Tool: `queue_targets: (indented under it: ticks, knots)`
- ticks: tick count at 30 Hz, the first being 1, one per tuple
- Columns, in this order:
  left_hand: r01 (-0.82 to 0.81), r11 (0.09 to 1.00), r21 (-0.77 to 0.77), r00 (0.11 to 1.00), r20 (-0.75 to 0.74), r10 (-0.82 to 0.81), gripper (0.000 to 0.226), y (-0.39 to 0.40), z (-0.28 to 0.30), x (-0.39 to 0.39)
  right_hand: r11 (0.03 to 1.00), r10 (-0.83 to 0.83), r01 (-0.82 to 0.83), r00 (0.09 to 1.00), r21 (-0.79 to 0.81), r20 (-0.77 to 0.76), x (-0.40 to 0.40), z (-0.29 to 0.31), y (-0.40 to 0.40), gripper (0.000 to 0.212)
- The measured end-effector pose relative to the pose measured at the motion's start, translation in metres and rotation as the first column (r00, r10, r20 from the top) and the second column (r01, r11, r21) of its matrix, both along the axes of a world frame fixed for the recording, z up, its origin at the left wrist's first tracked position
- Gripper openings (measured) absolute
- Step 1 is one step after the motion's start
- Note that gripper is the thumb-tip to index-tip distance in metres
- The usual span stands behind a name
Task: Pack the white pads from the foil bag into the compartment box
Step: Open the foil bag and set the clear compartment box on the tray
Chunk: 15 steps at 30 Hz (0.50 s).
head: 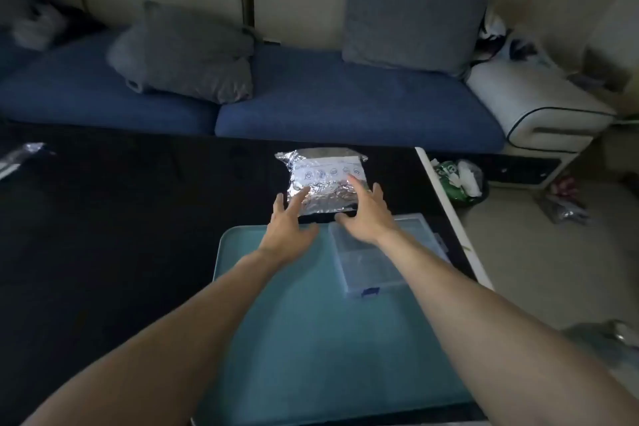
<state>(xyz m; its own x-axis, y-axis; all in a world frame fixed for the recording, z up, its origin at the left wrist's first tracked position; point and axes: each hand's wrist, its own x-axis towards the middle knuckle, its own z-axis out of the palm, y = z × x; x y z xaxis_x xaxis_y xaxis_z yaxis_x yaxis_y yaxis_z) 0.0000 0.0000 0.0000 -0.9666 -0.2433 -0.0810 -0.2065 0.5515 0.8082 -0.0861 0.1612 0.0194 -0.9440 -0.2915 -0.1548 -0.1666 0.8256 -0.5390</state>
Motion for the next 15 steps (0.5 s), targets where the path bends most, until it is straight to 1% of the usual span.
queue_targets:
  ticks: [2,4,6,8,9,11,12,13,15]
  knots:
    - [-0.009,0.983,0.185,1.0,-0.022,0.013,0.074,-0.005,-0.003,-0.005,0.997,0.038,-0.037,0.999,0.066,-0.018,-0.004,-0.006,-0.006,0.082]
    - [-0.033,0.925,0.379,0.998,-0.044,0.054,0.072,-0.009,-0.003,-0.013,0.999,0.024,-0.024,1.0,0.037,-0.013,-0.009,-0.009,-0.008,0.08]
    - [-0.105,0.864,0.492,0.991,-0.02,0.132,0.068,-0.013,-0.004,-0.015,1.0,0.004,-0.004,1.0,-0.014,0.0,-0.008,-0.008,-0.011,0.077]
    - [-0.215,0.826,0.521,0.97,0.017,0.242,0.068,-0.018,0.0,-0.013,0.995,0.017,-0.019,1.0,-0.102,-0.016,-0.002,-0.004,-0.014,0.066]
    - [-0.249,0.799,0.547,0.959,0.025,0.282,0.063,-0.021,0.002,-0.01,0.987,0.026,-0.032,0.999,-0.155,-0.037,0.003,-0.002,-0.016,0.061]
    - [-0.269,0.729,0.63,0.95,0.049,0.309,0.043,-0.026,0.008,-0.004,0.966,0.025,-0.045,0.996,-0.255,-0.084,0.014,0.006,-0.023,0.055]
    - [-0.283,0.708,0.647,0.945,0.061,0.322,0.039,-0.029,0.011,0.004,0.952,0.027,-0.055,0.995,-0.301,-0.097,0.024,0.01,-0.026,0.051]
    - [-0.301,0.711,0.636,0.942,0.08,0.327,0.041,-0.031,0.014,0.013,0.94,0.028,-0.063,0.994,-0.337,-0.106,0.033,0.013,-0.029,0.046]
    - [-0.346,0.756,0.556,0.928,0.082,0.364,0.05,-0.036,0.02,0.034,0.919,0.026,-0.066,0.994,-0.389,-0.108,0.052,0.018,-0.033,0.035]
